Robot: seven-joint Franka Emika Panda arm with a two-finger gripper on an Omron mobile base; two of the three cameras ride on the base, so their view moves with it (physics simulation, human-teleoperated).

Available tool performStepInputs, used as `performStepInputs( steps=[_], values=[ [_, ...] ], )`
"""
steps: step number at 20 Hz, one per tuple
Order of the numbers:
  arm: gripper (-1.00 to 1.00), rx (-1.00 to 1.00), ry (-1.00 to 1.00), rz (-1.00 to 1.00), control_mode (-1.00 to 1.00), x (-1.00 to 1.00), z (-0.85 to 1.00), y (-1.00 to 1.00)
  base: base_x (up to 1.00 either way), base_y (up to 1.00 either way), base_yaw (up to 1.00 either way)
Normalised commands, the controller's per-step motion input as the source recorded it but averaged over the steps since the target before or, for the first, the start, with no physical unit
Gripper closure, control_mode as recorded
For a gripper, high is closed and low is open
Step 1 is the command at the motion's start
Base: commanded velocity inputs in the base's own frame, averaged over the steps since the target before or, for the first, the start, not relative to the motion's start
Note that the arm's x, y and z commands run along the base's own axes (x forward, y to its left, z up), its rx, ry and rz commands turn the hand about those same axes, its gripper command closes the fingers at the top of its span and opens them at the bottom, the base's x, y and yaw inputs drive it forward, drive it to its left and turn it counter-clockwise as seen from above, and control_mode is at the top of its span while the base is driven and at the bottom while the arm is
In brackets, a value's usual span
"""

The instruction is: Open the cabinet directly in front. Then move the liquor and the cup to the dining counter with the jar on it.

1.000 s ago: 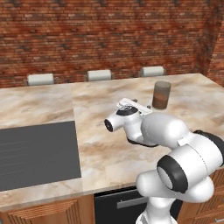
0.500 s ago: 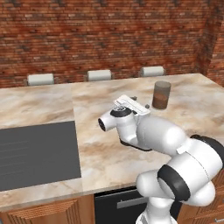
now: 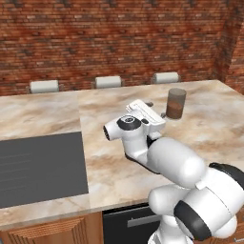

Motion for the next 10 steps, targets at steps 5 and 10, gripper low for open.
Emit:
performStepInputs(
  steps=[5, 10],
  values=[
    [-1.0, 0.0, -0.06, -0.09, -1.0, -0.42, 0.28, 0.0, 0.0, 0.0, 0.0],
    [-1.0, 0.0, -0.09, -0.1, -1.0, -0.54, 0.38, 0.0, 0.0, 0.0, 0.0]
  ],
)
